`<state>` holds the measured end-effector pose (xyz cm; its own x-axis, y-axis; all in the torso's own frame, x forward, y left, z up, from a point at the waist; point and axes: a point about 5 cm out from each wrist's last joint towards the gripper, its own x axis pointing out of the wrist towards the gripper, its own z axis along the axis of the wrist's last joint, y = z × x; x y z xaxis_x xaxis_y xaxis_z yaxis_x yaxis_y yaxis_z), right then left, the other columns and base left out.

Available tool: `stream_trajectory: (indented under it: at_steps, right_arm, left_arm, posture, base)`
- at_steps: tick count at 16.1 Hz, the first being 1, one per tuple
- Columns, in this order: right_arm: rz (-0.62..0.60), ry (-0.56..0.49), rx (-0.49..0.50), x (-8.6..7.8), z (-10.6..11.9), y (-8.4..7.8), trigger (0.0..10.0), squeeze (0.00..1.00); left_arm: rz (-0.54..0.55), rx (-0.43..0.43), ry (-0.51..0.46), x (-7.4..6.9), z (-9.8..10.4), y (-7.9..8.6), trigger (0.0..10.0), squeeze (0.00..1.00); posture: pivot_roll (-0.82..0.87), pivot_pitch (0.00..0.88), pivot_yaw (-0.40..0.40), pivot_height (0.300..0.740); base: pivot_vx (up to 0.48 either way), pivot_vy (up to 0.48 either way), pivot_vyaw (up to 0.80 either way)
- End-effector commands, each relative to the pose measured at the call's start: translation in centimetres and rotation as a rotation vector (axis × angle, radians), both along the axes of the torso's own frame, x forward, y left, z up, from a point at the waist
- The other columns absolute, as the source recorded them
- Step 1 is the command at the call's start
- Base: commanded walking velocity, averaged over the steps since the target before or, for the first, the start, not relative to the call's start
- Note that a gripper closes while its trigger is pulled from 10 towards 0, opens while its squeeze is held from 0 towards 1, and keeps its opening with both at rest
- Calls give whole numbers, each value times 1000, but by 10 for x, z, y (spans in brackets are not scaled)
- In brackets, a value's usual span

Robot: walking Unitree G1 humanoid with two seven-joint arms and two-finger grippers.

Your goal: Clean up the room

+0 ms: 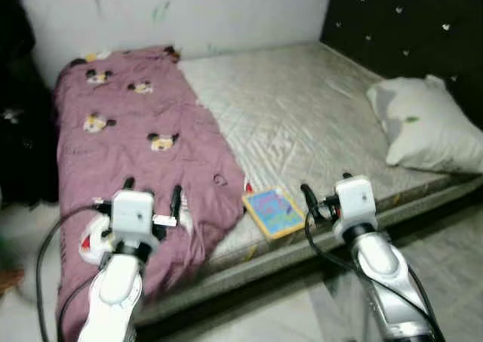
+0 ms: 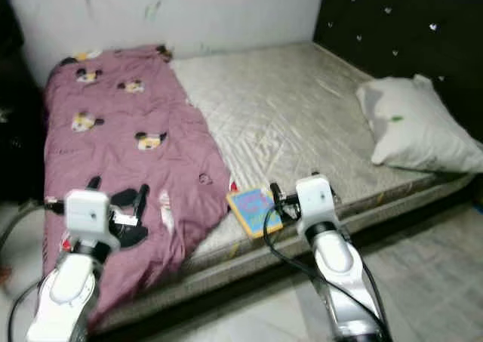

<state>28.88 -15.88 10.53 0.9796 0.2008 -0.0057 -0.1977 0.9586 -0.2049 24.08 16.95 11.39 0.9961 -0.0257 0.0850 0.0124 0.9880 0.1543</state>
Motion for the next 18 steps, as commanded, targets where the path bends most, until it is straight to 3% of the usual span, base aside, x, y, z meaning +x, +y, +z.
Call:
stream_trajectory:
  at_steps: [1,13,18]
  right_arm:
    - [16,-6,7,2,1,2,10000,0]
    - [8,7,8,-10,-5,4,10000,0]
    - [22,16,8,-8,-4,6,10000,0]
  left_arm:
    - [21,16,-13,-1,2,3,10000,0]
    - [-30,3,13,0,-6,-10,10000,0]
    - [-58,-9,-4,1,-3,-11,10000,0]
  posture:
    - [13,33,-82,740]
    - [-27,88,-67,740]
    - [-26,98,-75,740]
  base:
    - [0,0,0]
    - [0,0,769]
    - [0,0,114]
